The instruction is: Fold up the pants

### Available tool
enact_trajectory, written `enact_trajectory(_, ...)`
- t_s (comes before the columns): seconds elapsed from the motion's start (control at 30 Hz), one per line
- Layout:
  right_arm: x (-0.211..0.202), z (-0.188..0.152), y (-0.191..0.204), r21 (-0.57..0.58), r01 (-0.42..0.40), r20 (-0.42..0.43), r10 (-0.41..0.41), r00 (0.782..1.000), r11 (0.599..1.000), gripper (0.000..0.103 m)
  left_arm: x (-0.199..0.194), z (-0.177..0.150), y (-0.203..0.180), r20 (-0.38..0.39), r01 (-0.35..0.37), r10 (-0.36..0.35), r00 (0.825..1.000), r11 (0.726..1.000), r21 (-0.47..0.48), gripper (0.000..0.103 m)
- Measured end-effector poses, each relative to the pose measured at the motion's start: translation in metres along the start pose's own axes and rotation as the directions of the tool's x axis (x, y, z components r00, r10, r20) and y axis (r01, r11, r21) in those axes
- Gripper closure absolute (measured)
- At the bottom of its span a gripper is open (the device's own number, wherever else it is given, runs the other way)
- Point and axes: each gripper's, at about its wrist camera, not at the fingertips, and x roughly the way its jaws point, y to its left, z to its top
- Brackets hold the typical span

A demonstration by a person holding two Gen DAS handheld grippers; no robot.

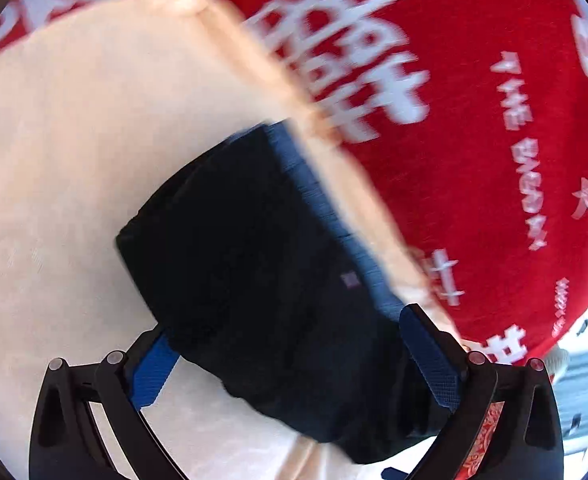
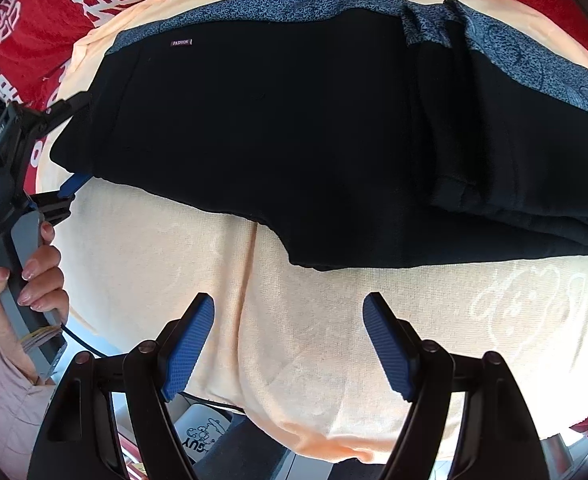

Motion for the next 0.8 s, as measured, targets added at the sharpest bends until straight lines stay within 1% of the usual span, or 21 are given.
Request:
enact_trajectory(0.03, -0.003, 0.0, 0.001, -0.002, -0.008, 0.011, 0.008, 1.0, 1.0, 0.023, 0.005, 0.001, -0.007, 0.003, -0.026, 0.026, 1.0, 0.999, 0.034, 0.0)
enact_trajectory(0.1, -0.012, -0.001, -0.001, -0.012, -0.023, 0.037, 0.023, 0.999, 1.0, 0.023, 0.021, 0.002, -0.006, -0.026, -0.116, 0.118, 0.993, 0.992, 0.05, 0.001)
enact_trajectory(0.13, -0.015, 0.0, 0.0, -0.022, -0.029, 0.05, 0.03, 0.998, 0.999, 0.023, 0.028, 0.003, -0.002, -0.041, -0.163, 0.164, 0.986, 0.986, 0.041, 0.015)
enact_trajectory(0.17, -0.018, 0.001, 0.0, -0.03, -0.031, 0.058, 0.033, 0.998, 0.999, 0.023, 0.034, 0.002, 0.003, -0.057, -0.217, 0.219, 0.974, 0.976, 0.031, 0.035)
enact_trajectory(0.2, -0.023, 0.005, -0.001, -0.044, -0.03, 0.068, 0.033, 0.997, 0.999, 0.023, 0.035, 0.002, 0.005, -0.053, -0.255, 0.257, 0.965, 0.966, 0.034, 0.041)
enact_trajectory(0.23, -0.026, 0.008, -0.001, -0.053, -0.027, 0.075, 0.031, 0.997, 0.998, 0.023, 0.031, 0.002, 0.002, -0.027, -0.279, 0.281, 0.959, 0.959, 0.047, 0.053)
enact_trajectory(0.27, -0.031, 0.012, -0.001, -0.062, -0.024, 0.084, 0.029, 0.996, 0.998, 0.023, 0.029, 0.002, -0.001, -0.018, -0.295, 0.297, 0.955, 0.953, 0.07, 0.058)
enact_trajectory(0.3, -0.037, 0.018, -0.001, -0.07, -0.021, 0.095, 0.028, 0.995, 0.997, 0.023, 0.028, 0.0, -0.006, -0.003, -0.322, 0.324, 0.946, 0.941, 0.107, 0.065)
enact_trajectory(0.37, -0.053, 0.035, -0.001, -0.089, -0.025, 0.122, 0.036, 0.992, 0.996, 0.023, 0.029, -0.01, -0.031, 0.069, -0.406, 0.403, 0.913, 0.873, 0.272, 0.066)
enact_trajectory(0.4, -0.06, 0.044, -0.001, -0.096, -0.031, 0.136, 0.044, 0.99, 0.995, 0.023, 0.03, -0.018, -0.044, 0.119, -0.446, 0.434, 0.893, 0.819, 0.36, 0.066)
enact_trajectory(0.43, -0.072, 0.06, 0.0, -0.108, -0.048, 0.152, 0.064, 0.986, 0.993, 0.023, 0.033, -0.032, -0.062, 0.188, -0.49, 0.459, 0.868, 0.733, 0.473, 0.066)
enact_trajectory(0.47, -0.077, 0.068, 0.003, -0.115, -0.06, 0.158, 0.078, 0.984, 0.992, 0.023, 0.035, -0.044, -0.073, 0.235, -0.513, 0.466, 0.853, 0.666, 0.542, 0.066)
enact_trajectory(0.5, -0.087, 0.085, 0.009, -0.131, -0.081, 0.162, 0.102, 0.982, 0.988, 0.023, 0.038, -0.054, -0.082, 0.27, -0.527, 0.466, 0.842, 0.609, 0.592, 0.066)
enact_trajectory(0.53, -0.091, 0.097, 0.017, -0.143, -0.096, 0.156, 0.118, 0.981, 0.985, 0.023, 0.041, -0.064, -0.092, 0.308, -0.541, 0.464, 0.83, 0.541, 0.644, 0.066)
enact_trajectory(0.57, -0.094, 0.112, 0.027, -0.16, -0.112, 0.133, 0.134, 0.982, 0.981, 0.023, 0.043, -0.071, -0.095, 0.326, -0.547, 0.463, 0.824, 0.502, 0.67, 0.066)
enact_trajectory(0.6, -0.096, 0.125, 0.037, -0.178, -0.131, 0.108, 0.151, 0.983, 0.975, 0.023, 0.044, -0.074, -0.098, 0.338, -0.551, 0.462, 0.82, 0.479, 0.684, 0.066)
enact_trajectory(0.63, -0.096, 0.14, 0.05, -0.199, -0.155, 0.071, 0.172, 0.983, 0.968, 0.023, 0.044, -0.077, -0.101, 0.347, -0.553, 0.459, 0.818, 0.465, 0.691, 0.066)
enact_trajectory(0.7, -0.092, 0.159, 0.078, -0.241, -0.181, 0.02, 0.191, 0.981, 0.953, 0.022, 0.042, -0.079, -0.1, 0.349, -0.557, 0.461, 0.816, 0.464, 0.689, 0.066)
enact_trajectory(0.73, -0.086, 0.168, 0.097, -0.275, -0.199, -0.018, 0.202, 0.979, 0.941, 0.022, 0.04, -0.079, -0.097, 0.349, -0.558, 0.463, 0.815, 0.464, 0.687, 0.066)
enact_trajectory(0.8, -0.073, 0.179, 0.131, -0.329, -0.215, -0.076, 0.201, 0.977, 0.92, 0.022, 0.04, -0.079, -0.095, 0.35, -0.561, 0.466, 0.813, 0.462, 0.687, 0.066)
